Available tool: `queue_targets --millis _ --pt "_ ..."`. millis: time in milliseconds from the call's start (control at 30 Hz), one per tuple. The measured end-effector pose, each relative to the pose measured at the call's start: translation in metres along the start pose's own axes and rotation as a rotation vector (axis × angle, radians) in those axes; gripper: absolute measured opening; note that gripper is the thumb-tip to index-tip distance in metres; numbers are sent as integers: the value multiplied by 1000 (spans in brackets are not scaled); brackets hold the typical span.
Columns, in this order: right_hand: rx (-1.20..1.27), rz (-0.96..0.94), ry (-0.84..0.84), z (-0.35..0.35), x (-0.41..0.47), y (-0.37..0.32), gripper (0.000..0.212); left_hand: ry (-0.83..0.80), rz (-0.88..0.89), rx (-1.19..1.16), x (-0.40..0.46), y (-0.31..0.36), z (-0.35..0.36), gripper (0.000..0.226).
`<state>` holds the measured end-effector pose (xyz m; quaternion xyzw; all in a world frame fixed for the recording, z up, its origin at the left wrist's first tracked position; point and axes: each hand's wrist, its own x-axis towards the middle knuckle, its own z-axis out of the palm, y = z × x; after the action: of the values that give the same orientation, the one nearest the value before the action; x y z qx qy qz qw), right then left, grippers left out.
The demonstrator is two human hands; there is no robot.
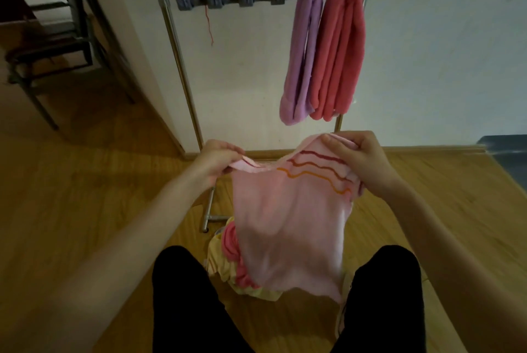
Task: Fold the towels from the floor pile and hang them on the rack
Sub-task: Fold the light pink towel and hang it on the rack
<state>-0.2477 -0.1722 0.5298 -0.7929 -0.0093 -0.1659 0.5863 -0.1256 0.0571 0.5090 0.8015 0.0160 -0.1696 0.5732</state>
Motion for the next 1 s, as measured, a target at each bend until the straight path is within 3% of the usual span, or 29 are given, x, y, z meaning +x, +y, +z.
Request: queue_targets --millis 100,267,333,467,567,700,833,1000 --pt "-50 -31 -28 2 4 -7 27 -118 146 243 -19 2 4 16" --pt "-150 -82 -95 8 7 -22 28 -430 391 289 -46 12 21 32" --pt "-185 -94 -132 10 8 -26 33 -466 469 286 -52 13 28 36" --pt "-233 -105 -185 11 10 -28 32 -312 660 367 -53 11 39 10" --pt "-243 -97 -198 9 11 -29 24 -252 740 446 -47 8 39 23" --pt "-248 -76 -199 3 7 -28 12 -243 719 462 -43 6 35 25" --pt "-287 -84 -173 -5 2 -13 11 -98 645 408 -39 9 30 17" --pt "-392 -122 -106 0 -17 16 39 7 541 193 -41 13 27 17"
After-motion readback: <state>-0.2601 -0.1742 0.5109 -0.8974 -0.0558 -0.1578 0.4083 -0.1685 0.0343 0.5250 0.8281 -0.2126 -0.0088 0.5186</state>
